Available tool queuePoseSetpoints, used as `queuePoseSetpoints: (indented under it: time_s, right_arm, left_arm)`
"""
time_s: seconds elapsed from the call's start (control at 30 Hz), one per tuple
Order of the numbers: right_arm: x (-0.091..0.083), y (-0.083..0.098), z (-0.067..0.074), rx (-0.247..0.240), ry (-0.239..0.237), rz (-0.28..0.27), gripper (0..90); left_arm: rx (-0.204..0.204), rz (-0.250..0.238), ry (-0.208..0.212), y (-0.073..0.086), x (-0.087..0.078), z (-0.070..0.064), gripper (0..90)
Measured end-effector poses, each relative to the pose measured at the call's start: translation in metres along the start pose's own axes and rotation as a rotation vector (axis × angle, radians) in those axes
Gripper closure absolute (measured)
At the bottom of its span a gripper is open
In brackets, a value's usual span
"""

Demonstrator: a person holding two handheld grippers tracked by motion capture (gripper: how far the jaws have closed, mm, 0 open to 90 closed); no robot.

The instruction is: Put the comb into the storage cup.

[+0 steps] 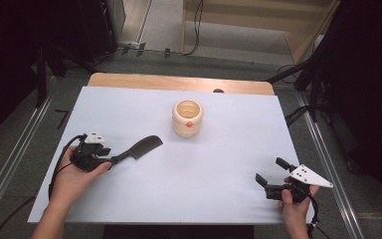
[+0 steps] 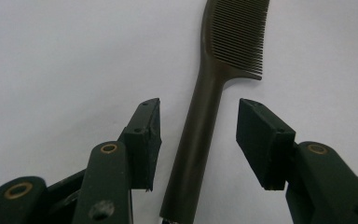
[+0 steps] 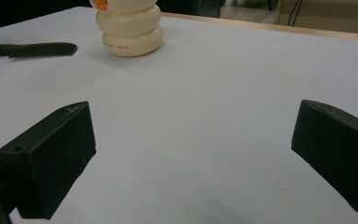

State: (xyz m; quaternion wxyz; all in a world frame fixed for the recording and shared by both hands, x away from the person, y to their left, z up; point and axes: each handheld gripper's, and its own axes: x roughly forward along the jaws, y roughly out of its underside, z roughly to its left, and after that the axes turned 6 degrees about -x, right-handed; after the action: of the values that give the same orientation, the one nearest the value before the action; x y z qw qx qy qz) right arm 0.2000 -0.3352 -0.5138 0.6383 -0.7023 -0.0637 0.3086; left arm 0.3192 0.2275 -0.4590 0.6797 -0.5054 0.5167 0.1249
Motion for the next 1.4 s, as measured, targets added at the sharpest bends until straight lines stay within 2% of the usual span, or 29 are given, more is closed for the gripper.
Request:
queuePoseSetpoints:
  time_s: [0.07, 0.17, 0.33, 0.4, 0.5, 0.6, 0.67, 0.8, 0.9, 1.03, 1.17, 1.27, 1.4]
  right_arm:
    - [0.0, 0.0, 0.0, 0.0, -0.002, 0.001, 0.0]
    - [0.0, 0.0, 0.0, -0.002, -0.003, 0.001, 0.0]
    - [0.0, 0.0, 0.0, 0.001, -0.002, 0.003, 0.0]
    - [0.0, 0.0, 0.0, 0.0, -0.004, 0.005, 0.0]
    - [0.0, 0.0, 0.0, -0.007, 0.001, 0.006, 0.0]
    - [0.001, 0.0, 0.001, -0.003, 0.001, 0.008, 0.0]
    - [0.001, 0.0, 0.001, -0.003, 0.002, 0.007, 0.0]
    - [0.001, 0.0, 0.0, 0.001, 0.004, 0.005, 0.0]
    - [0.001, 0.0, 0.0, 0.009, -0.001, 0.006, 0.0]
    - [0.002, 0.0, 0.001, 0.001, 0.006, 0.01, 0.0]
    - [0.003, 0.0, 0.001, -0.002, -0.001, 0.01, 0.0]
    - [0.004, 0.0, 0.002, -0.009, -0.012, 0.017, 0.0]
    - [0.004, -0.001, 0.004, -0.019, -0.004, 0.023, 0.0]
  left_arm:
    - [-0.008, 0.011, -0.016, -0.003, 0.004, -0.001, 51.9]
    - [0.002, 0.027, -0.034, -0.005, 0.008, -0.003, 54.4]
    - [-0.002, 0.062, -0.029, -0.002, 0.014, -0.003, 58.5]
    - [0.007, 0.081, -0.047, 0.001, 0.016, -0.003, 58.5]
    - [0.015, 0.098, -0.031, 0.004, 0.02, -0.003, 60.4]
    - [0.019, 0.097, -0.02, 0.004, 0.02, -0.002, 64.3]
    - [0.025, 0.094, -0.014, 0.005, 0.02, -0.004, 70.4]
    - [0.024, 0.089, -0.004, 0.006, 0.02, -0.003, 72.3]
    - [-0.012, 0.059, 0.02, 0.009, 0.02, 0.0, 72.5]
    - [-0.03, 0.029, 0.026, 0.014, 0.018, 0.001, 72.6]
    - [-0.048, -0.014, 0.065, 0.018, 0.016, 0.002, 72.6]
    - [-0.059, -0.058, 0.048, 0.02, 0.013, 0.001, 72.6]
    - [-0.083, -0.133, 0.056, 0.021, 0.006, 0.002, 72.6]
